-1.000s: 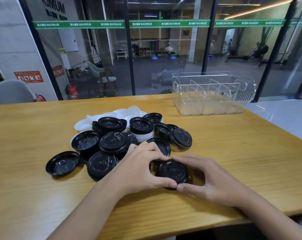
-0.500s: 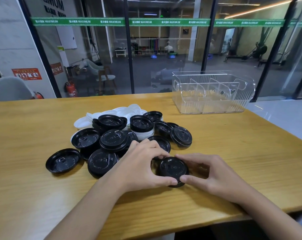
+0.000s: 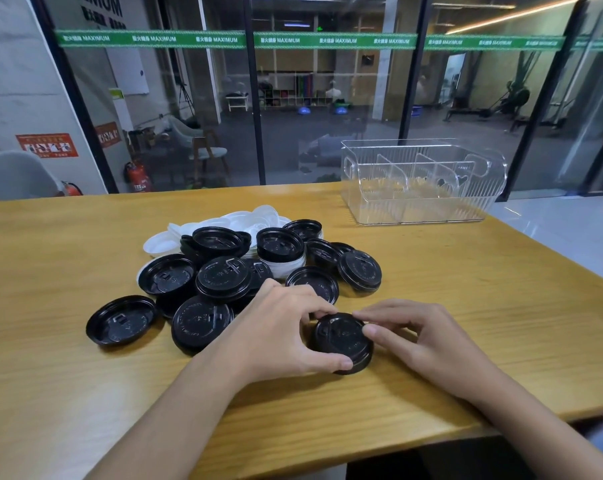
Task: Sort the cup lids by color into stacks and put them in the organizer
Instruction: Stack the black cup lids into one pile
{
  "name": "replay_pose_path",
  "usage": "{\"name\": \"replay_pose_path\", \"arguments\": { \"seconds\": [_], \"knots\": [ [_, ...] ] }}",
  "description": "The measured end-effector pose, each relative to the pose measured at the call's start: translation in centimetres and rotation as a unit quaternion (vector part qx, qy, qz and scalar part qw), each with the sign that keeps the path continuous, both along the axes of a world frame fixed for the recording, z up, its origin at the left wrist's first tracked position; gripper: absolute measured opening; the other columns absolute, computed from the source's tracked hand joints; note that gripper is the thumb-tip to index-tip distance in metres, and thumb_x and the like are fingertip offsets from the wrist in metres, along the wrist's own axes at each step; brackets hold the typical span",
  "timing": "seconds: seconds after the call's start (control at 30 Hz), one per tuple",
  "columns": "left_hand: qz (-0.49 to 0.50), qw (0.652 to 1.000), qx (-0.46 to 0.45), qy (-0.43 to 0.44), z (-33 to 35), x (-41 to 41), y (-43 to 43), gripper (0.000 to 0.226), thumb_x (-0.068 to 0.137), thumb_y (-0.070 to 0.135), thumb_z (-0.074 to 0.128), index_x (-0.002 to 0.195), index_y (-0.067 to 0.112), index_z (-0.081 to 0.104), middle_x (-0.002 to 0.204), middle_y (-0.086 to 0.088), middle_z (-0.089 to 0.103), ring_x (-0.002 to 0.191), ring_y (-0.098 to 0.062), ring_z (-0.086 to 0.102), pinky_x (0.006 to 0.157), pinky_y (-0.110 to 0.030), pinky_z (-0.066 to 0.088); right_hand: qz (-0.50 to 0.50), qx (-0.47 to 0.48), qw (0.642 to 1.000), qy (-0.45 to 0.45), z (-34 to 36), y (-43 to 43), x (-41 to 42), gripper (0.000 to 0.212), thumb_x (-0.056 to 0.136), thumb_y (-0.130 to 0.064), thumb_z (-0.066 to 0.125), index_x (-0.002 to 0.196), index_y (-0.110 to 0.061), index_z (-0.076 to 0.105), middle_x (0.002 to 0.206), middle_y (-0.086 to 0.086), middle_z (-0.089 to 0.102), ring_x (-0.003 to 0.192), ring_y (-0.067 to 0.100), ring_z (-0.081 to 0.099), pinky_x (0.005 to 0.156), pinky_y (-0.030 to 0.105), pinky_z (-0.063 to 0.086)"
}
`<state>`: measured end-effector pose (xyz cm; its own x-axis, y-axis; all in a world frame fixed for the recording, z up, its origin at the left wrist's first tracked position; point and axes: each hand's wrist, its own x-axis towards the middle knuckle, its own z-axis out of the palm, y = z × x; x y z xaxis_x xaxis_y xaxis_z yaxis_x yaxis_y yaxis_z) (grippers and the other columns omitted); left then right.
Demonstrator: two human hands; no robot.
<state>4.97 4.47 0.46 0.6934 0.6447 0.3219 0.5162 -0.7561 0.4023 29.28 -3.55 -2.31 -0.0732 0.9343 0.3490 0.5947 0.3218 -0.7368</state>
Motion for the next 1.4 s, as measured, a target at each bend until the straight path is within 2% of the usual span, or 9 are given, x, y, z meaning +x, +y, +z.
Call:
{"name": "replay_pose_path", "arguments": {
  "seconds": [0.1, 0.33, 0.5, 0.63, 0.9, 1.07, 1.17, 1.3, 1.4],
  "knots": [
    [-0.002, 1.000, -0.022, -0.002, 0.0, 0.2, 0.0, 0.063, 0.065, 0.071, 0.087, 0.117, 0.038, 0.076, 0.101, 0.020, 0.066, 0.097, -0.002, 0.059, 0.097, -0.022, 0.040, -0.009, -0.015, 0.999, 0.044, -0.2, 0.5, 0.0, 0.021, 0.088, -0.029, 0.081, 0.109, -0.032, 0.084, 0.106, -0.016, 0.079, 0.090, 0.011, 0.075, 0.085, 0.026, 0.059],
    [-0.004, 0.998, -0.055, -0.014, 0.0, 0.2, 0.2, 0.067, 0.061, 0.072, 0.087, 0.116, 0.036, 0.078, 0.099, 0.018, 0.067, 0.088, -0.005, 0.064, 0.082, -0.028, 0.055, 0.013, -0.054, 0.992, 0.110, -0.5, 1.0, 0.4, 0.026, 0.083, -0.038, 0.080, 0.108, -0.031, 0.084, 0.105, -0.002, 0.080, 0.103, 0.024, 0.075, 0.096, 0.045, 0.061],
    [0.004, 0.998, -0.060, -0.013, -0.1, 0.3, 0.0, 0.067, 0.061, 0.070, 0.087, 0.119, 0.039, 0.076, 0.100, 0.020, 0.064, 0.090, -0.004, 0.064, 0.082, -0.026, 0.054, 0.013, -0.072, 0.990, 0.121, -0.4, 0.9, 0.3, 0.019, 0.091, -0.021, 0.081, 0.105, -0.034, 0.085, 0.101, 0.004, 0.080, 0.099, 0.030, 0.074, 0.092, 0.041, 0.059],
    [0.002, 0.998, -0.062, -0.012, -0.1, 0.4, -0.1, 0.061, 0.063, 0.073, 0.083, 0.115, 0.043, 0.076, 0.099, 0.019, 0.062, 0.092, -0.004, 0.062, 0.077, -0.021, 0.048, 0.012, -0.079, 0.990, 0.118, -0.2, 0.8, 0.3, 0.017, 0.093, -0.020, 0.080, 0.105, -0.031, 0.085, 0.101, 0.002, 0.081, 0.098, 0.023, 0.076, 0.093, 0.038, 0.059],
    [-0.006, 0.997, -0.076, -0.010, -0.1, 0.4, -0.1, 0.064, 0.062, 0.077, 0.080, 0.117, 0.048, 0.070, 0.100, 0.016, 0.061, 0.095, -0.005, 0.060, 0.086, -0.032, 0.053, 0.005, -0.072, 0.992, 0.099, -0.1, 0.5, 0.0, 0.016, 0.094, -0.014, 0.078, 0.107, -0.021, 0.084, 0.109, -0.006, 0.080, 0.106, 0.008, 0.075, 0.097, 0.029, 0.059],
    [-0.005, 0.997, -0.072, 0.007, 0.1, -0.1, 0.2, 0.084, 0.062, 0.073, 0.088, 0.135, 0.036, 0.069, 0.108, 0.020, 0.065, 0.099, 0.001, 0.062, 0.089, -0.024, 0.052, 0.010, -0.045, 0.996, 0.082, 0.1, 0.0, 0.0, 0.039, 0.086, -0.024, 0.085, 0.124, -0.024, 0.077, 0.113, -0.012, 0.075, 0.107, 0.009, 0.073, 0.093, 0.018, 0.056],
    [-0.016, 0.996, -0.082, -0.001, 0.5, -0.5, 0.5, 0.067, 0.066, 0.059, 0.093, 0.127, 0.038, 0.074, 0.106, 0.019, 0.070, 0.098, -0.001, 0.065, 0.084, -0.015, 0.048, 0.039, -0.050, 0.998, 0.008, 0.3, -0.1, -0.1, 0.062, 0.079, -0.040, 0.090, 0.136, -0.026, 0.070, 0.125, -0.023, 0.070, 0.117, 0.000, 0.068, 0.102, 0.020, 0.053],
    [-0.014, 0.996, -0.084, -0.011, 0.4, -0.5, 0.6, 0.061, 0.067, 0.055, 0.095, 0.122, 0.036, 0.078, 0.103, 0.018, 0.071, 0.096, -0.001, 0.066, 0.079, -0.010, 0.042, 0.045, -0.039, 0.998, -0.026, 0.6, 0.0, -0.2, 0.059, 0.078, -0.048, 0.086, 0.132, -0.026, 0.074, 0.124, -0.025, 0.070, 0.116, -0.003, 0.068, 0.101, 0.022, 0.054],
    [-0.022, 0.996, -0.089, -0.015, 0.2, -0.5, 0.7, 0.060, 0.067, 0.056, 0.094, 0.121, 0.037, 0.077, 0.104, 0.016, 0.070, 0.096, -0.002, 0.065, 0.085, -0.020, 0.049, 0.043, -0.030, 0.997, -0.048, 0.7, -0.1, -0.2, 0.060, 0.079, -0.051, 0.084, 0.132, -0.026, 0.073, 0.124, -0.023, 0.070, 0.115, -0.003, 0.068, 0.100, 0.023, 0.055]
  ]
}}
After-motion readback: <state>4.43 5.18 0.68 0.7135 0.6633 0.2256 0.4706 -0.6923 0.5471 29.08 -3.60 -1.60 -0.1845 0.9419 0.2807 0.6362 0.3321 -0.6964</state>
